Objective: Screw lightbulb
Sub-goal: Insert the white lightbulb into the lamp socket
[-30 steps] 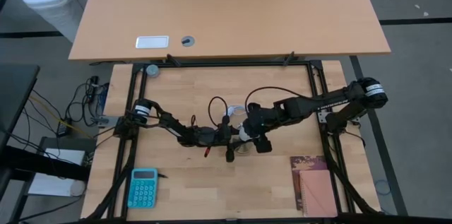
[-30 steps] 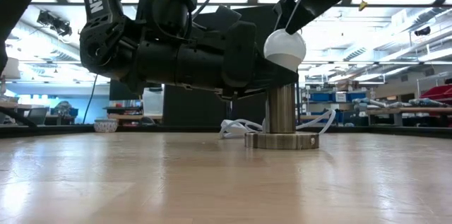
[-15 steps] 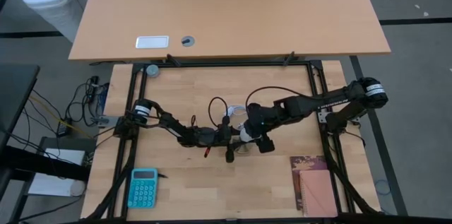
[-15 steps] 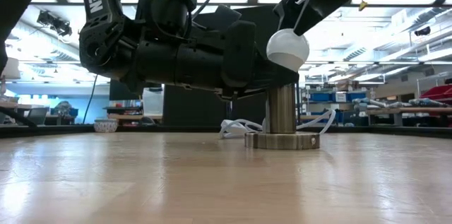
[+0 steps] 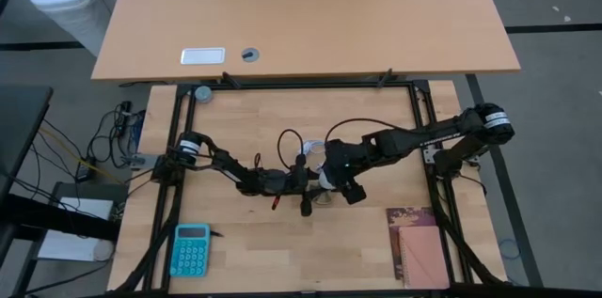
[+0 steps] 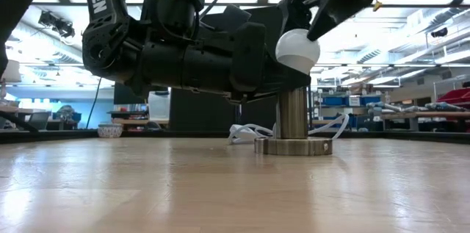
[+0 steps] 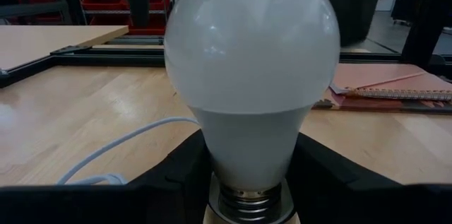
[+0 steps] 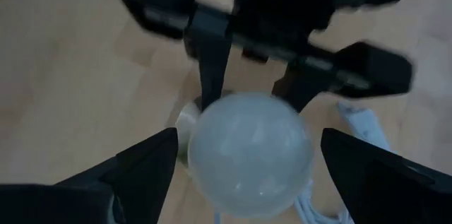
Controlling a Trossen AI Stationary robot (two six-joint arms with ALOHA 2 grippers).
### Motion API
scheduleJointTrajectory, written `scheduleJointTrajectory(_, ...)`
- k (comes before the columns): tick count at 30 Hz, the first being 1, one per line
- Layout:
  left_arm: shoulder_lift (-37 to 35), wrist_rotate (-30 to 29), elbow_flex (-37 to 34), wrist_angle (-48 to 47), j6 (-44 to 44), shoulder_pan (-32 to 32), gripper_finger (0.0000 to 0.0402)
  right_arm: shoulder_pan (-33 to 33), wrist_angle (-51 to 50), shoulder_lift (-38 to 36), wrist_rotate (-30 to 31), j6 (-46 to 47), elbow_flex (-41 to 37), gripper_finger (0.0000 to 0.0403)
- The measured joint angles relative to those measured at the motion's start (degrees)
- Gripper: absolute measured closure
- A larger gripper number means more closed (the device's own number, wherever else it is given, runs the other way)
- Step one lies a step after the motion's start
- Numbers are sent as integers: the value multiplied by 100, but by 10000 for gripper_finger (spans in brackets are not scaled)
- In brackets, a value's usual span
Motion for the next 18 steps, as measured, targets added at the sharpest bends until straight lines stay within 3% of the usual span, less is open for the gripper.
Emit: scheduleJointTrajectory(18,0,-3,0,5,15,0,234,-24,-64,182,65,-71,1,72)
